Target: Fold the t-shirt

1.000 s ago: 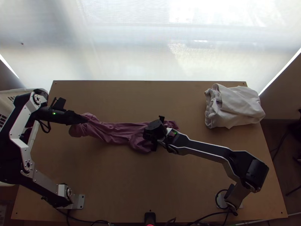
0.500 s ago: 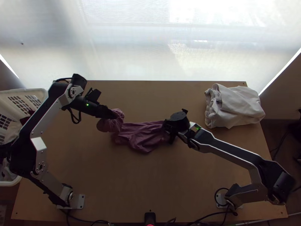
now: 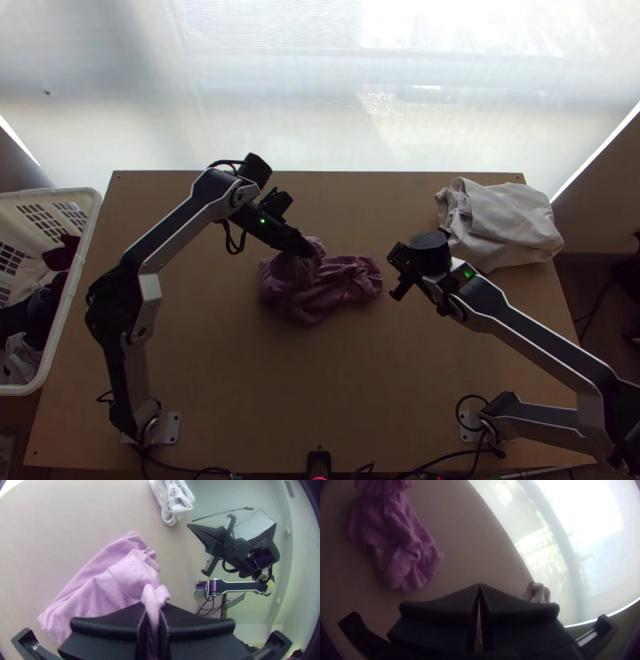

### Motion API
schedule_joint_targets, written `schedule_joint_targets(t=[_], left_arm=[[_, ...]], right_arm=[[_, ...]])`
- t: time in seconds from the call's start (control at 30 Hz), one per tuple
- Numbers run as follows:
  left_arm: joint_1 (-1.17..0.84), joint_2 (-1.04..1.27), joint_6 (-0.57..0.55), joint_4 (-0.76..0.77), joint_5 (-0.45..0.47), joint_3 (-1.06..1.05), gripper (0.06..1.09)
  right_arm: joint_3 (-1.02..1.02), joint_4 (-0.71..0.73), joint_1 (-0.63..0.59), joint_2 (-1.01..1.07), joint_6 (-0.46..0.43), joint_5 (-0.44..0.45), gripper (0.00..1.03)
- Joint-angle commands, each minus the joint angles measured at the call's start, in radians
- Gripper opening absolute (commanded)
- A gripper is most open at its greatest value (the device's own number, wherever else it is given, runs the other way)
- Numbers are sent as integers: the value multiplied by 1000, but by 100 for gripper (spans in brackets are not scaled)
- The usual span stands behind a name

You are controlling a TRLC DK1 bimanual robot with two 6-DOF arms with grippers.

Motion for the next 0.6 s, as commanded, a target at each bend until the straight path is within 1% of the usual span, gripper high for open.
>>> schedule_joint_targets(t=[0.0, 0.2, 0.23, 0.33, 0.43, 0.5, 0.53, 0.57], left_arm=[[-119, 115, -23, 35, 2, 95, 9], [-171, 208, -57, 72, 1, 190, 9], [-173, 230, -58, 77, 1, 205, 13], [-180, 284, -58, 80, 2, 247, 14], [-197, 322, -55, 80, 1, 267, 27], [-200, 345, -52, 80, 1, 284, 30], [-200, 353, -52, 80, -1, 294, 37], [-199, 359, -52, 80, -1, 304, 50]], right_arm=[[-40, -54, -25, -73, 18, 17, 3], [-75, -63, -45, -106, -18, 18, 3], [-75, -66, -45, -109, -19, 20, 3], [-75, -69, -44, -110, -18, 27, 3], [-81, -67, -44, -110, -14, 29, 3], [-83, -67, -44, -110, -13, 29, 3], [-84, -67, -44, -110, -13, 29, 3], [-86, -67, -44, -112, -13, 29, 3]])
